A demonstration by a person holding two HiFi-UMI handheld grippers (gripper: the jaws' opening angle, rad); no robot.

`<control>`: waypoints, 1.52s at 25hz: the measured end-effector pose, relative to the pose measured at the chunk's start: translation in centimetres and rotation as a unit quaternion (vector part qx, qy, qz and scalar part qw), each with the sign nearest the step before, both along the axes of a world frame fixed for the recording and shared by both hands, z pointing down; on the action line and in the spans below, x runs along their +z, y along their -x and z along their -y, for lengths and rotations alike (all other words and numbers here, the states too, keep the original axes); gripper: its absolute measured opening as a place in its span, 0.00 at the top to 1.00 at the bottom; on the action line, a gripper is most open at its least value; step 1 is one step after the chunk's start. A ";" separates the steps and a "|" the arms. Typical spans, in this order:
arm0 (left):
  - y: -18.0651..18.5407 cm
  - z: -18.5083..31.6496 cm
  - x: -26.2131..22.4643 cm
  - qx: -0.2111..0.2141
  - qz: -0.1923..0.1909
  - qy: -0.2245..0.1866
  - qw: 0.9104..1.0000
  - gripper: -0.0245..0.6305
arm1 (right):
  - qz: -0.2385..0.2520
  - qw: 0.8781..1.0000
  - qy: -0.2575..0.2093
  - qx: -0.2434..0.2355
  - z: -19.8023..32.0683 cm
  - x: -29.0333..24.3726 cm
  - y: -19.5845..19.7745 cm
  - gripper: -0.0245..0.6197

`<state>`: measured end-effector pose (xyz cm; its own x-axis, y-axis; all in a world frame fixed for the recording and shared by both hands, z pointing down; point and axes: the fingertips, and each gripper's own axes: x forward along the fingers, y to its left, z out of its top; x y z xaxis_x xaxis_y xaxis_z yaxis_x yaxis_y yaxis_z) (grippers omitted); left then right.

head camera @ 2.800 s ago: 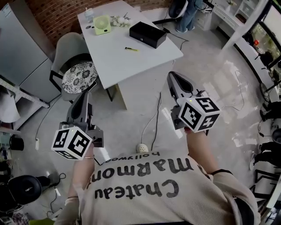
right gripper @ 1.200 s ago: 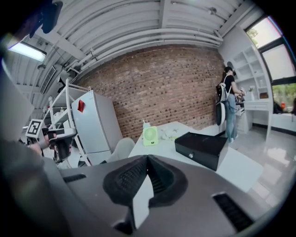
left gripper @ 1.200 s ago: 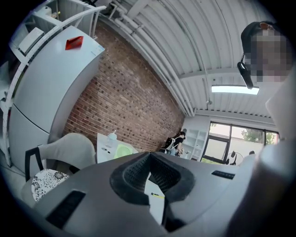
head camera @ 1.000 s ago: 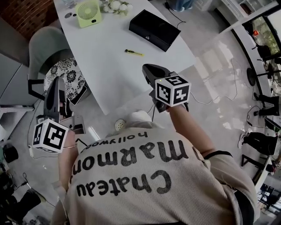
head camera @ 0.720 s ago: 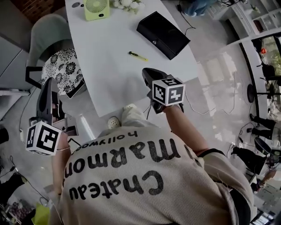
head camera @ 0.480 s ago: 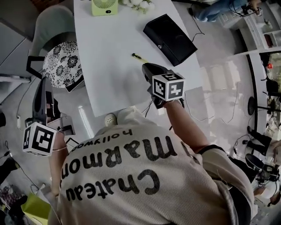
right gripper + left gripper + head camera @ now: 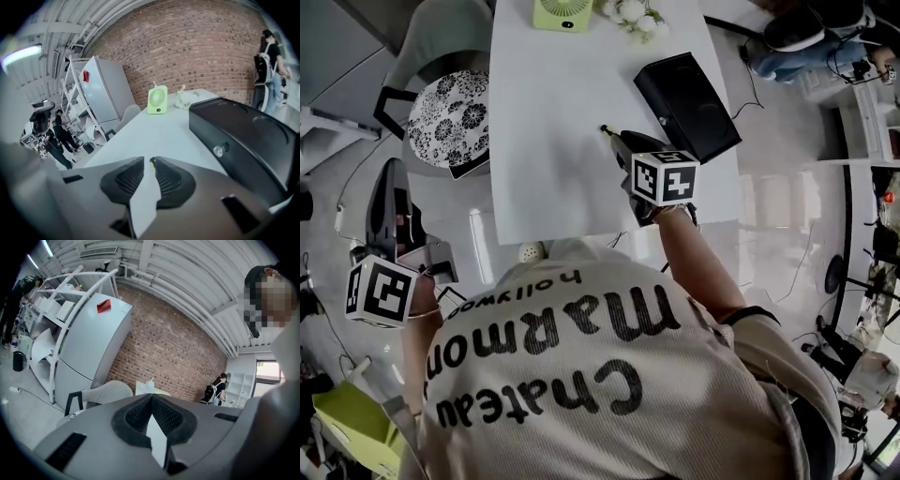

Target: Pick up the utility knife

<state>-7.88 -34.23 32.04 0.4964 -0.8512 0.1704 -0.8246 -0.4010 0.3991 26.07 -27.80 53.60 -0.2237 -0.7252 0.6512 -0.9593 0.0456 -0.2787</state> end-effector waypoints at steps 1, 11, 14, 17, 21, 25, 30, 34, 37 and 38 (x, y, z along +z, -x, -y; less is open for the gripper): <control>0.1 -0.1 0.0 -0.003 0.000 0.000 1.000 0.96 | -0.001 1.000 0.002 -0.002 0.1 0.2 0.0 0.84; 2.1 -1.2 -0.3 -0.037 0.008 0.001 0.999 0.96 | -0.025 0.999 0.026 -0.028 1.0 1.6 0.0 0.80; 2.6 -1.3 -0.3 -0.039 0.003 -0.002 0.999 0.96 | -0.034 0.998 0.029 -0.034 1.2 2.0 0.2 0.79; 2.6 -1.5 -0.2 -0.036 -0.011 -0.003 0.999 0.96 | -0.045 0.998 0.033 -0.034 1.4 2.4 0.2 0.79; 2.6 -1.6 -0.1 -0.040 0.003 0.000 0.999 0.96 | -0.051 0.997 0.045 -0.037 1.4 3.0 0.3 0.78; 2.9 -1.5 -0.3 -0.043 0.004 -0.002 0.999 0.96 | -0.060 0.996 0.054 -0.041 1.3 3.5 0.5 0.78; 2.9 -1.4 -0.1 -0.039 -0.006 0.001 0.999 0.96 | -0.065 0.995 0.069 -0.043 1.1 3.9 0.6 0.78; 3.2 -1.4 -0.2 -0.044 0.001 0.001 0.999 0.96 | -0.079 0.993 0.074 -0.049 1.0 4.2 0.7 0.79; 3.1 -1.3 -0.3 -0.037 -0.012 -0.001 0.999 0.96 | -0.091 0.992 0.075 -0.050 1.0 4.3 0.6 0.80; 3.1 -1.3 -0.3 -0.036 -0.016 -0.002 0.999 0.96 | -0.094 0.991 0.077 -0.049 1.0 4.2 0.5 0.81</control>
